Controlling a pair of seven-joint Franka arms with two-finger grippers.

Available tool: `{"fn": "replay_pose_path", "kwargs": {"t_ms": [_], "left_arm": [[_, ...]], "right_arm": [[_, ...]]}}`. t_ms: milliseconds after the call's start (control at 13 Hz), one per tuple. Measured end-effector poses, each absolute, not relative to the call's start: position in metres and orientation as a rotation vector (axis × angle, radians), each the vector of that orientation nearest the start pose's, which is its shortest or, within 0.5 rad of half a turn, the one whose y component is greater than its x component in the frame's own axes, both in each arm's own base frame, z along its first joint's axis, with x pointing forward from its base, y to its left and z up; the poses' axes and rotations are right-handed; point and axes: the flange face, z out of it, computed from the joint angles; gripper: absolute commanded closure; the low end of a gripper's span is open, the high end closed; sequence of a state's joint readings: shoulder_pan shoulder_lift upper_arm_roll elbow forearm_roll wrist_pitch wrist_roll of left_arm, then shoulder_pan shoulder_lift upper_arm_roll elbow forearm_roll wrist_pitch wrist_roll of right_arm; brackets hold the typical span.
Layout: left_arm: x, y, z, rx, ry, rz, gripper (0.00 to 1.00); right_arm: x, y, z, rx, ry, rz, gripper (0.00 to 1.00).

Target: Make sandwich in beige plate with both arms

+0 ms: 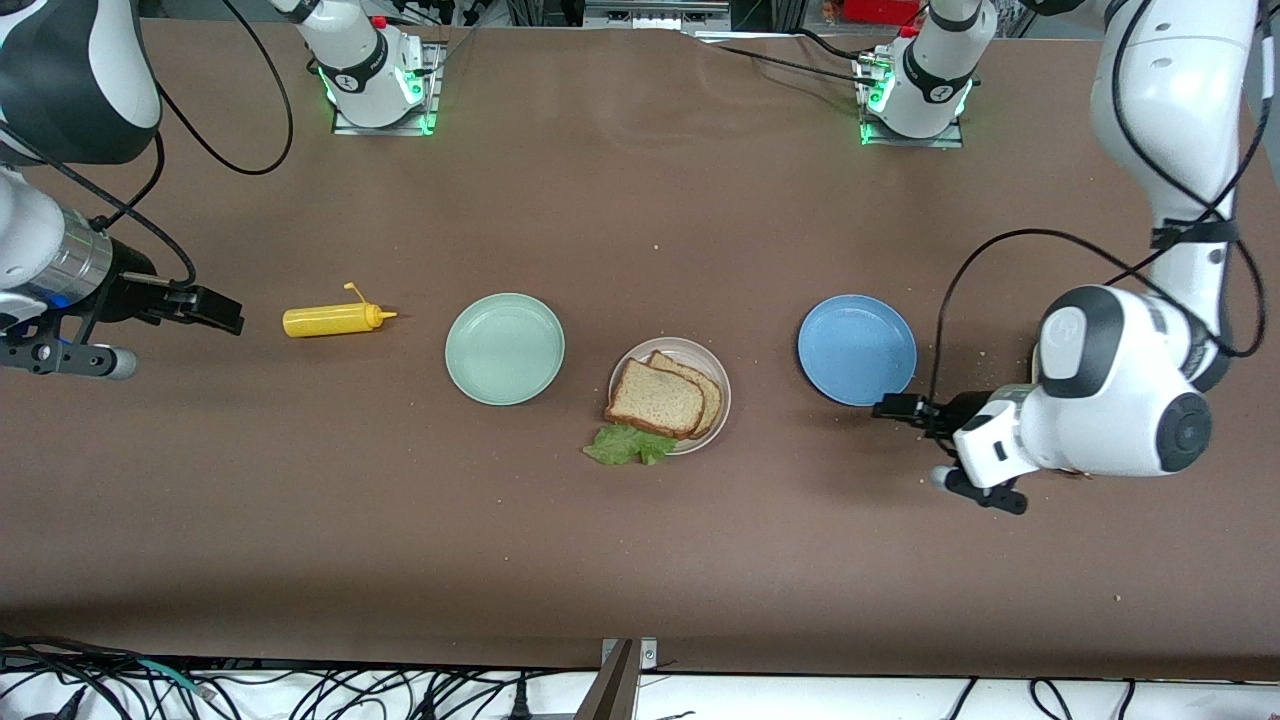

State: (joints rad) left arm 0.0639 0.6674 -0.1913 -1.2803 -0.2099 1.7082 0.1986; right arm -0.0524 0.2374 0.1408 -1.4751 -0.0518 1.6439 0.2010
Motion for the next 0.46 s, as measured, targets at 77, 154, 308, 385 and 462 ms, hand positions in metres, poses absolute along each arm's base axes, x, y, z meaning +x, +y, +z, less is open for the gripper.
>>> {"fn": "replay_pose_path", "kwargs": {"t_ms": [77,154,308,385,462], "left_arm": [[0.701,-0.062,0.362,-3.386,0.409,0.388,0.00],[0.697,-0.044,0.374,-3.348,0.386,0.385,0.00],[0.687,-0.013,0.395,-3.290,0.334,0.364,0.00],[0.682,-0.001,0.405,-3.270,0.315,0.352,0.00],[0.677,0.007,0.415,-3.251,0.292,0.342,0.00]], "right_arm": [[0.625,0.041,0.537,-3.163,0.174,0.100,0.00],[0.625,0.041,0.537,-3.163,0.173,0.100,0.00],[0.625,0.042,0.536,-3.163,0.172,0.100,0.00],[0.625,0.042,0.536,-3.163,0.173,0.100,0.00],[0.625,0.042,0.536,-3.163,0.172,0.100,0.00]]}}
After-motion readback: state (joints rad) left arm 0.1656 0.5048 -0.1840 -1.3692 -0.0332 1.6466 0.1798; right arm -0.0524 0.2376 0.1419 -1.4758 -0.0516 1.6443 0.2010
